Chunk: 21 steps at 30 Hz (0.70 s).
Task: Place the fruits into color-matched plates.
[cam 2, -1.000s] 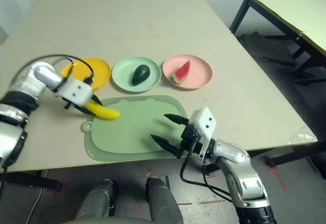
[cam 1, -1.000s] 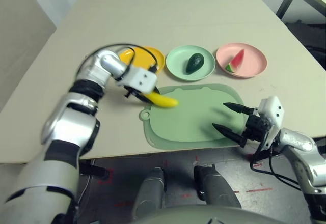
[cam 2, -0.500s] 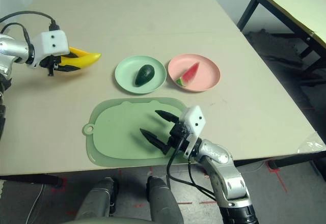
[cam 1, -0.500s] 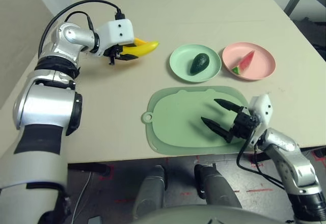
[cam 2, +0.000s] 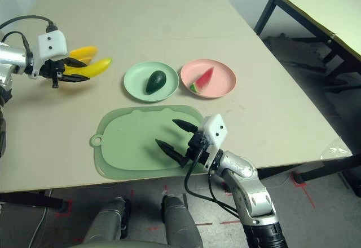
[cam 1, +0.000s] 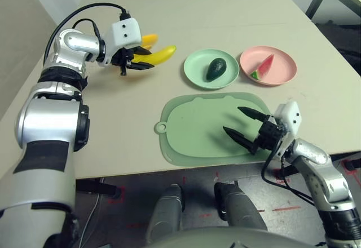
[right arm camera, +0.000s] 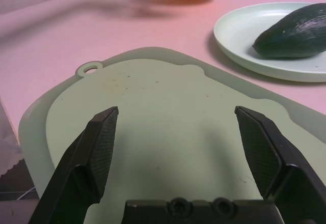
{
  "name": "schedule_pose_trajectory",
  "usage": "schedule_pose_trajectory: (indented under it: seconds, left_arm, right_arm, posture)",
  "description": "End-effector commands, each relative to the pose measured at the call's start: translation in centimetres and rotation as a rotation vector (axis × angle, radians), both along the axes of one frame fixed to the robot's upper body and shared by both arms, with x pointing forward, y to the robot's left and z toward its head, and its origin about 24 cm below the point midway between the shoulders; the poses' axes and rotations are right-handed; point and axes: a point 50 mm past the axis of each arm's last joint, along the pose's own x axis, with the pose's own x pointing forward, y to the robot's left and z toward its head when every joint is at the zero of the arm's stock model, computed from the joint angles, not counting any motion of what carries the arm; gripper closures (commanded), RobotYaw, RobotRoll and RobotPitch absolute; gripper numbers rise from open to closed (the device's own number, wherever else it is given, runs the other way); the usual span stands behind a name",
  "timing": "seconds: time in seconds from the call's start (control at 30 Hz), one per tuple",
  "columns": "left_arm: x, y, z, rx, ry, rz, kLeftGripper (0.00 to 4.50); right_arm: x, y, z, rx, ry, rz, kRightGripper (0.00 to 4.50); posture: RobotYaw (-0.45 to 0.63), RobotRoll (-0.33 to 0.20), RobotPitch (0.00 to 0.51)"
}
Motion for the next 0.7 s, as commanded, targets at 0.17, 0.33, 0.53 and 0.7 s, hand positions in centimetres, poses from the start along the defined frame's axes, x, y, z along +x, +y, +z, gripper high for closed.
schedule_pose_trajectory:
  seconds: [0.17,0.33,0.53,0.7]
  left_arm:
    - [-0.9,-1.0,-2.4,-0.215,0.233,-0.168,2.92]
    - [-1.6,-2.0,-3.9,-0.345,0.393,-0.205,2.92]
    - [-2.6,-2.5,-3.8,-0.415,0.456,-0.278,2.92]
    - [-2.5,-2.5,-2.0,-0.525,0.43,-0.301,2.92]
  right_arm:
    - [0.2,0.5,-0.2,-0.003,-0.002,0.026,0.0]
    - [0.2,0.3,-0.2,-0.01,-0.006,0.026,0.0]
    - [0.3,0.2,-0.2,-0.017,-0.007,0.027,0.0]
    - [0.4,0.3,-0.3,-0.021,-0.009,0.036,0.0]
  posture:
    - [-0.11,0.0,0.137]
    - [-0.11,0.0,0.13]
    - [-0.1,0.0,0.119]
    - [-0.1,0.0,0.116]
